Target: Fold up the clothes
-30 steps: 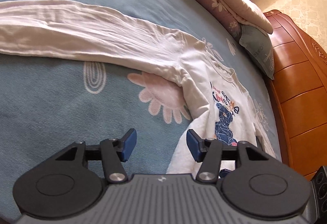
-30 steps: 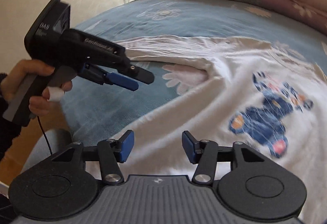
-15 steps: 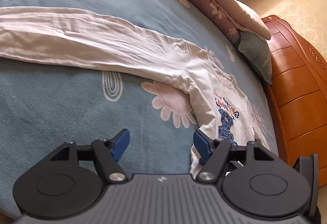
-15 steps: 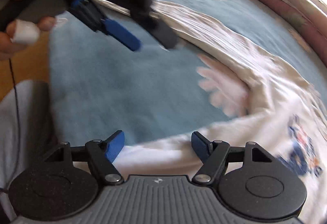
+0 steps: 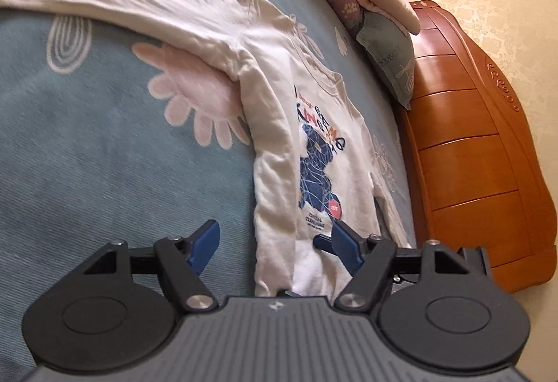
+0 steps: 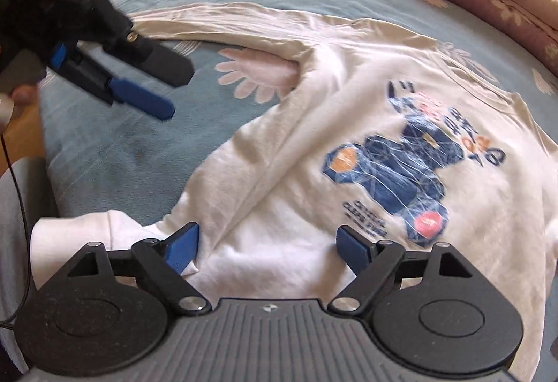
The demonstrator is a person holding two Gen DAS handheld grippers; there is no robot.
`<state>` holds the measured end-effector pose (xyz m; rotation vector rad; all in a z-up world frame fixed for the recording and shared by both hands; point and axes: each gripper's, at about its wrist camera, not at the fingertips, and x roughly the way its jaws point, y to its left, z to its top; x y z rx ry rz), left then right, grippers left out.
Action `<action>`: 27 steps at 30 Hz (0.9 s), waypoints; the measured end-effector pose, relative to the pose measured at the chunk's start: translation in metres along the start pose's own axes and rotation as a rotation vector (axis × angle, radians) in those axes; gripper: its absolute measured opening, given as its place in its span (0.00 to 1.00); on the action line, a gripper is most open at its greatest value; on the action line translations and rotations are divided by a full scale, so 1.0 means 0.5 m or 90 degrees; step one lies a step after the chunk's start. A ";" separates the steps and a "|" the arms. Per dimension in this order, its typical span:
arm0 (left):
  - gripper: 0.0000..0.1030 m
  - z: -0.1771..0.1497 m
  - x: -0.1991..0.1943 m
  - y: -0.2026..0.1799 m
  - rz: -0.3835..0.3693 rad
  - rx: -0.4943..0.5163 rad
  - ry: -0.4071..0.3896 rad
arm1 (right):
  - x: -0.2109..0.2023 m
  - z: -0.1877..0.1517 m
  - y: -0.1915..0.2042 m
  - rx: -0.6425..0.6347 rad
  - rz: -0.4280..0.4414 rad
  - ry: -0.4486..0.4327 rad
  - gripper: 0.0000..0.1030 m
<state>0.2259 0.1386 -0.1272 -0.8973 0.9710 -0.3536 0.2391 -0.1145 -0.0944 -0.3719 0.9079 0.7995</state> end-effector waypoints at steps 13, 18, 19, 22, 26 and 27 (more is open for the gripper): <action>0.64 -0.056 0.083 0.051 -0.185 -0.102 -0.002 | -0.051 -0.074 -0.026 0.129 -0.018 -0.057 0.86; 0.64 -0.075 0.068 0.069 -0.233 -0.127 -0.030 | -0.066 -0.105 -0.036 0.181 -0.021 -0.074 0.86; 0.64 -0.076 0.071 0.071 -0.240 -0.129 -0.030 | -0.067 -0.112 -0.036 0.189 -0.021 -0.075 0.86; 0.64 -0.075 0.087 0.068 -0.219 -0.122 -0.020 | -0.072 -0.129 -0.034 0.210 -0.023 -0.083 0.87; 0.47 -0.069 0.102 0.067 -0.212 -0.105 -0.019 | -0.076 -0.139 -0.035 0.233 -0.019 -0.092 0.87; 0.41 -0.069 0.108 0.069 -0.197 -0.100 -0.017 | -0.076 -0.142 -0.034 0.233 -0.019 -0.094 0.88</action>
